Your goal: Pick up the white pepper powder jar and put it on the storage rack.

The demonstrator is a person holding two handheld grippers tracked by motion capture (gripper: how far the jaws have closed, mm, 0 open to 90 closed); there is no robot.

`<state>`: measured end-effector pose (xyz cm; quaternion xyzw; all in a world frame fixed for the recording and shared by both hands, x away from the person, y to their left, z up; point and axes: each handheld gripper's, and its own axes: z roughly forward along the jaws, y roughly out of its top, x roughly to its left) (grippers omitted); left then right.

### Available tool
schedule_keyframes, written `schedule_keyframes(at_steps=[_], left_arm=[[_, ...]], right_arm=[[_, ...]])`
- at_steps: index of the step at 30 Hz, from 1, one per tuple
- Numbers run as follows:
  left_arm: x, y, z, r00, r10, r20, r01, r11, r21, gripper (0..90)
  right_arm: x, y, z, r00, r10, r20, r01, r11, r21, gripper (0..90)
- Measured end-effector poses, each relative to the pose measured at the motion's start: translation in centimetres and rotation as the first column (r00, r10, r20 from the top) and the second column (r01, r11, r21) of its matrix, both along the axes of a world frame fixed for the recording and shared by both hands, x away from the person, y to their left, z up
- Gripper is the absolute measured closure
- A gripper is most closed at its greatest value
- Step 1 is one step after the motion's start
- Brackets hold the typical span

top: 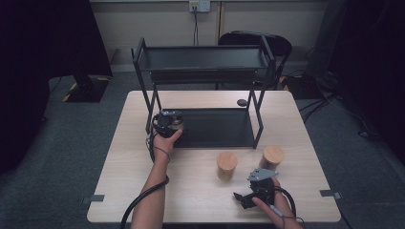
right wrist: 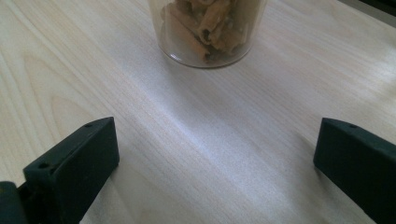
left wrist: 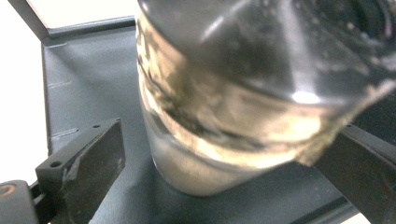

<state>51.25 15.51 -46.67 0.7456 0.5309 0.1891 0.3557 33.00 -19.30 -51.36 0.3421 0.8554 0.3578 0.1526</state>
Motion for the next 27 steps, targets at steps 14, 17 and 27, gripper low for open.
schedule_keyframes(at_steps=[14,17,27], left_arm=[[-0.9,0.1,0.2,0.9999,0.009,-0.013,-0.009,0.9998,-0.016,3.5],[-1.1,0.0,0.3,0.9998,0.017,-0.012,-0.017,0.9997,-0.017,3.6],[-1.6,-0.1,0.6,0.9998,0.015,-0.01,-0.016,0.9997,-0.016,4.3]], right_arm=[[0.0,0.0,0.0,1.0,0.0,0.0,0.0,1.0,0.0,0.0],[0.0,0.0,0.0,1.0,0.0,0.0,0.0,1.0,0.0,0.0],[0.0,0.0,0.0,1.0,0.0,0.0,0.0,1.0,0.0,0.0]])
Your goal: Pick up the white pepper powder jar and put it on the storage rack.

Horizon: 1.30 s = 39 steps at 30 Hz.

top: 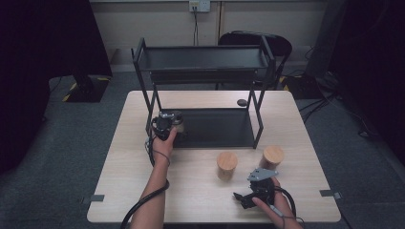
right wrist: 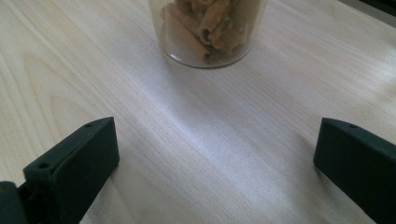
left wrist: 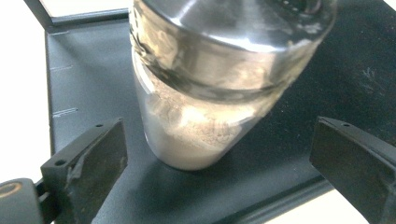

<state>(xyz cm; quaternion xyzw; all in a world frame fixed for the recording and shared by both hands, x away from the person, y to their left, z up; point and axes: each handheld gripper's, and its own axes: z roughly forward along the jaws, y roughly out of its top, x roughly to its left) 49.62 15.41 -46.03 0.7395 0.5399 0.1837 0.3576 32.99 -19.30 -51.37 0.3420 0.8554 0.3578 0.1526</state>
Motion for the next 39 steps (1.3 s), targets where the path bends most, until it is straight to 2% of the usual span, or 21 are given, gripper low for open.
schedule_keyframes(at_steps=[25,39], left_arm=[[-1.4,-0.3,-0.3,0.9988,-0.049,0.006,0.049,0.9984,-0.029,4.1],[-2.3,-0.5,0.0,0.9965,-0.079,0.024,0.081,0.9956,-0.048,3.7]], right_arm=[[0.0,0.0,0.0,1.0,0.0,0.0,0.0,1.0,0.0,0.0],[0.0,0.0,0.0,1.0,0.0,0.0,0.0,1.0,0.0,0.0]])
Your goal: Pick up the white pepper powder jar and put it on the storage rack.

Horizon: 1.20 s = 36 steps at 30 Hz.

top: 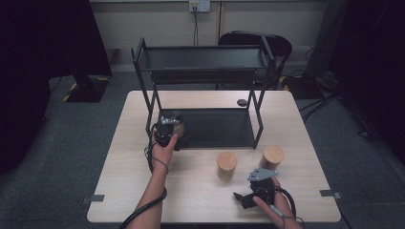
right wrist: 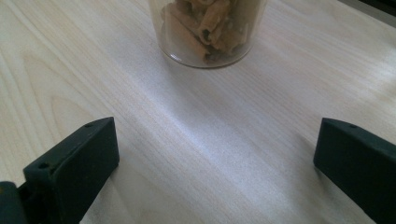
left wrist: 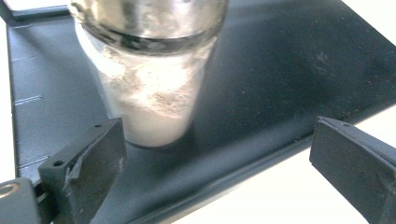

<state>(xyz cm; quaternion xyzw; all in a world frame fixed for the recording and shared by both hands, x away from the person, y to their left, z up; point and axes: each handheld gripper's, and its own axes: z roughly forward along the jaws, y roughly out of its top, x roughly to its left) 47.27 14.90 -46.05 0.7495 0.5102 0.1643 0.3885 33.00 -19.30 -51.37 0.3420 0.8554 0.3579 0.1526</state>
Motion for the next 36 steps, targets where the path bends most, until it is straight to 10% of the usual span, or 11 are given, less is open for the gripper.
schedule_keyframes(at_steps=[36], left_arm=[[-3.2,1.8,1.1,0.9946,-0.093,0.044,0.095,0.9946,-0.041,3.6]], right_arm=[[0.0,0.0,0.0,1.0,0.0,0.0,0.0,1.0,0.0,0.0]])
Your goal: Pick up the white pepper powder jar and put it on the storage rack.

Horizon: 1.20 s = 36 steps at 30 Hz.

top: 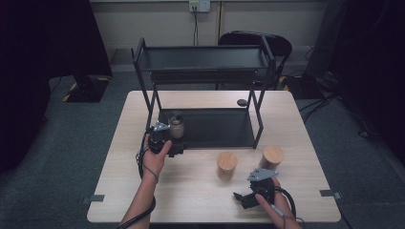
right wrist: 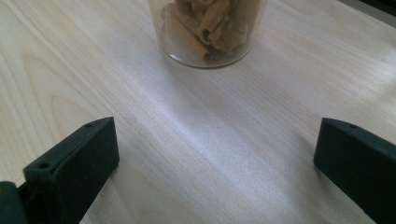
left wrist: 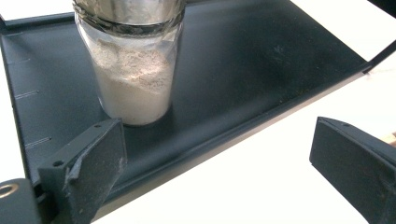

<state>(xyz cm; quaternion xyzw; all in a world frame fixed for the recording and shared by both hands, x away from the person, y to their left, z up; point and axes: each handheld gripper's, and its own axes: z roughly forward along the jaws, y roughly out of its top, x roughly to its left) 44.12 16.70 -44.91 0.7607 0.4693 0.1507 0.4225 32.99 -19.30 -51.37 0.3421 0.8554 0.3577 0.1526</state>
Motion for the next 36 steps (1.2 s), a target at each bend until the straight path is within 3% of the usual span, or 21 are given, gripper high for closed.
schedule_keyframes(at_steps=[36], left_arm=[[-3.1,0.2,-1.2,0.9969,-0.073,0.03,0.074,0.997,-0.021,3.5]], right_arm=[[0.0,0.0,0.0,1.0,0.0,0.0,0.0,1.0,0.0,0.0]])
